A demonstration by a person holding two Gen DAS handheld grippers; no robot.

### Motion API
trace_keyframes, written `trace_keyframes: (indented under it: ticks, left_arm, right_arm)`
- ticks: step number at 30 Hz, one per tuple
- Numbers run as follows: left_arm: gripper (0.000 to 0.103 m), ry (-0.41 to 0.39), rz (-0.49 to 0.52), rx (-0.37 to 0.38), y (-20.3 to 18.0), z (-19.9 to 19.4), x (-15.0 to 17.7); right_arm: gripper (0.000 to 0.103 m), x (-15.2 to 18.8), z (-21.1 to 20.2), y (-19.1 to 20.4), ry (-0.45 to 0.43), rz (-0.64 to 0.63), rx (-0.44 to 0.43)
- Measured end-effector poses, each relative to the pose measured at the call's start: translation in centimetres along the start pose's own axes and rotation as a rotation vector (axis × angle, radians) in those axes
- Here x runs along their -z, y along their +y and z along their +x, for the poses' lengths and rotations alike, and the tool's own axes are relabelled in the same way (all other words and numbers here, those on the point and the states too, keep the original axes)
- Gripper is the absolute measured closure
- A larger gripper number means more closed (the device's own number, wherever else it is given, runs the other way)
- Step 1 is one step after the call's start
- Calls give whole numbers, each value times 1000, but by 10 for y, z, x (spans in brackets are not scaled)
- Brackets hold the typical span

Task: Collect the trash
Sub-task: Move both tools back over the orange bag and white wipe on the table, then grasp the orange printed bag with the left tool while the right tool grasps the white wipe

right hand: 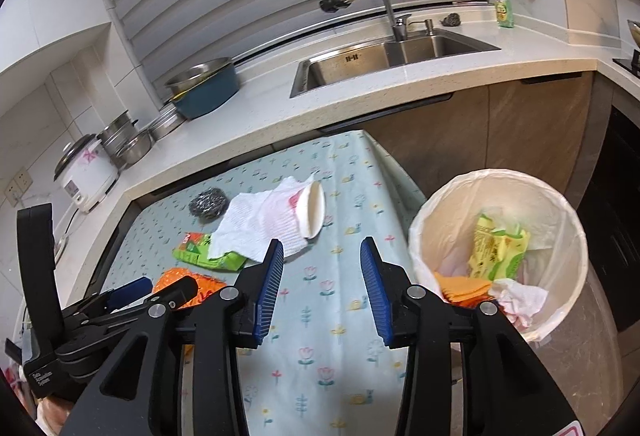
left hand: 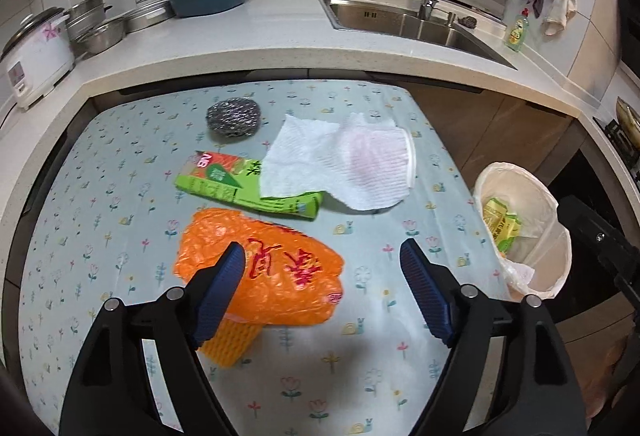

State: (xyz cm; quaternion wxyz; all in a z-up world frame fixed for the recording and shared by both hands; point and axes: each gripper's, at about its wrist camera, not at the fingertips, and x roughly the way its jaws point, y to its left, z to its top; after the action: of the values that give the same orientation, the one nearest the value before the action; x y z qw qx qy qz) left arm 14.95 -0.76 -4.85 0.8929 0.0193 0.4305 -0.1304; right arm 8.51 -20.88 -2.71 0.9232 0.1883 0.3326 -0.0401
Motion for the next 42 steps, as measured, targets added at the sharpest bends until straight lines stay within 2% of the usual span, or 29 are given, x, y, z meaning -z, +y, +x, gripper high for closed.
trace_keyframes:
  ticks: [7, 13, 20, 22, 25, 26, 28, 30, 38, 42]
  left_arm:
    - [19, 25, -78, -55, 47, 8, 8]
    - [14, 76, -128, -62, 69, 24, 17]
    - [17, 122, -193, 8, 84, 42, 17]
    - [28, 134, -192, 29, 85, 47, 15]
    - [57, 165, -178, 60, 84, 57, 12]
    - [62, 167, -173, 61, 83, 59, 12]
    - [82, 165, -159, 73, 83, 61, 9]
    - [94, 158, -153, 82, 84, 62, 6]
    - [96, 46, -155, 77, 102, 43, -22]
    - [96, 21, -184, 81, 112, 41, -35]
  right_arm:
    - [63, 12, 23, 24, 45, -17, -17]
    - [63, 23, 48, 40, 88, -20, -26]
    - [63, 32, 76, 52, 134, -23, -27]
    - [63, 33, 85, 54, 142, -24, -25]
    - [63, 33, 99, 56, 157, -27, -21]
    - [63, 33, 104, 57, 162, -28, -19]
    - [63, 31, 113, 59, 170, -28, -17]
    - [63, 31, 123, 61, 180, -27, -14]
    - [63, 25, 154, 64, 202, -19, -5]
    - [63, 25, 166, 62, 212, -11, 2]
